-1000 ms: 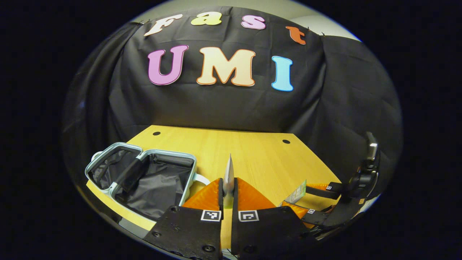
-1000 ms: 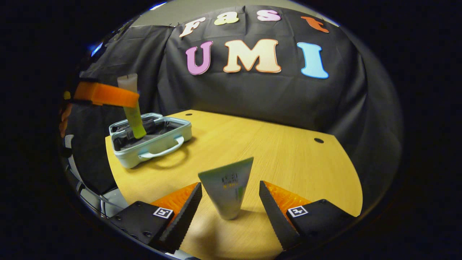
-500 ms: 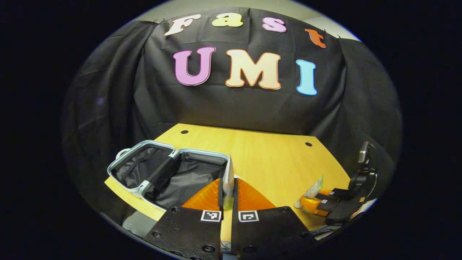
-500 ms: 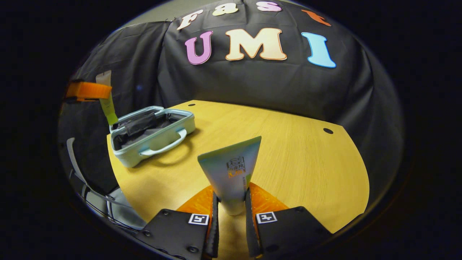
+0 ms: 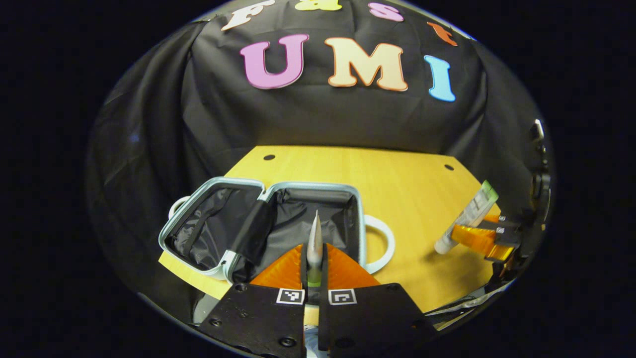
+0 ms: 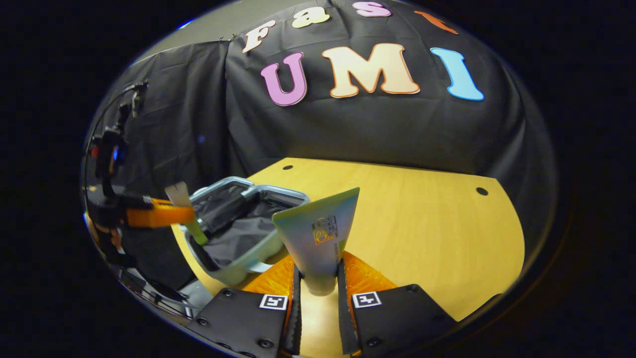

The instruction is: First open the suitcase, pack the skin care products into it, and then close the suitcase.

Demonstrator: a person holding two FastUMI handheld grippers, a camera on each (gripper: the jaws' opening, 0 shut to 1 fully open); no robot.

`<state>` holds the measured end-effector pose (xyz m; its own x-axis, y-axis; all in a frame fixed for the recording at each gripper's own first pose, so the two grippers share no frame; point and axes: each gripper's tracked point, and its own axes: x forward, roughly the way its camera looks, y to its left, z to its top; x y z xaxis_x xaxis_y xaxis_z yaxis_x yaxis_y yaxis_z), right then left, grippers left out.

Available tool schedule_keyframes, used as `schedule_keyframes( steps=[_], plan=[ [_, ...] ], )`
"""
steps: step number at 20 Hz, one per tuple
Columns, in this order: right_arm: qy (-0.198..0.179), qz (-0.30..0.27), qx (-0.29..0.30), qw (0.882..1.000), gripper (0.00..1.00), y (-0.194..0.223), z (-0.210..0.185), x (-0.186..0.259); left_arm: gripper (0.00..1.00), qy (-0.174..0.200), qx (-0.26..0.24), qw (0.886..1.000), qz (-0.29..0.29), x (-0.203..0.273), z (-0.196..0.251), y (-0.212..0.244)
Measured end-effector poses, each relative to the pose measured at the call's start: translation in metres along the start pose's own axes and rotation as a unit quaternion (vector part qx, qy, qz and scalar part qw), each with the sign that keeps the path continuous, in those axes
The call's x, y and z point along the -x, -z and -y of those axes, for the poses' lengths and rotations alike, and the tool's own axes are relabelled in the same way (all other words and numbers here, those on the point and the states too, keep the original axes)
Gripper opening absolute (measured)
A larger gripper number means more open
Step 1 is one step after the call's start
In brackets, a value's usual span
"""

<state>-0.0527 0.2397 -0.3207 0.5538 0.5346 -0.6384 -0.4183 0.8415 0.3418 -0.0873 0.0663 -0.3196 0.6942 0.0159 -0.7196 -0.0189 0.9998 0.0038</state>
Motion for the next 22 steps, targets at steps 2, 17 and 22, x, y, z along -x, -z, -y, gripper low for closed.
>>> schedule_keyframes(
  steps=[2, 17, 22],
  plan=[
    [-0.013, -0.012, -0.008, 1.000, 0.33, -0.005, -0.034, -0.012, 0.03, -0.002, -0.011, 0.999, -0.032, -0.016, -0.023, 0.016],
    [0.016, -0.132, -0.087, 0.987, 0.29, 0.048, -0.167, -0.099, 0.44, 0.174, -0.043, 0.978, -0.105, -0.078, -0.040, 0.046],
    [0.048, -0.185, -0.110, 0.975, 0.31, 0.081, -0.166, -0.130, 0.75, 0.175, 0.003, 0.983, -0.060, -0.076, -0.078, 0.000]
  ],
)
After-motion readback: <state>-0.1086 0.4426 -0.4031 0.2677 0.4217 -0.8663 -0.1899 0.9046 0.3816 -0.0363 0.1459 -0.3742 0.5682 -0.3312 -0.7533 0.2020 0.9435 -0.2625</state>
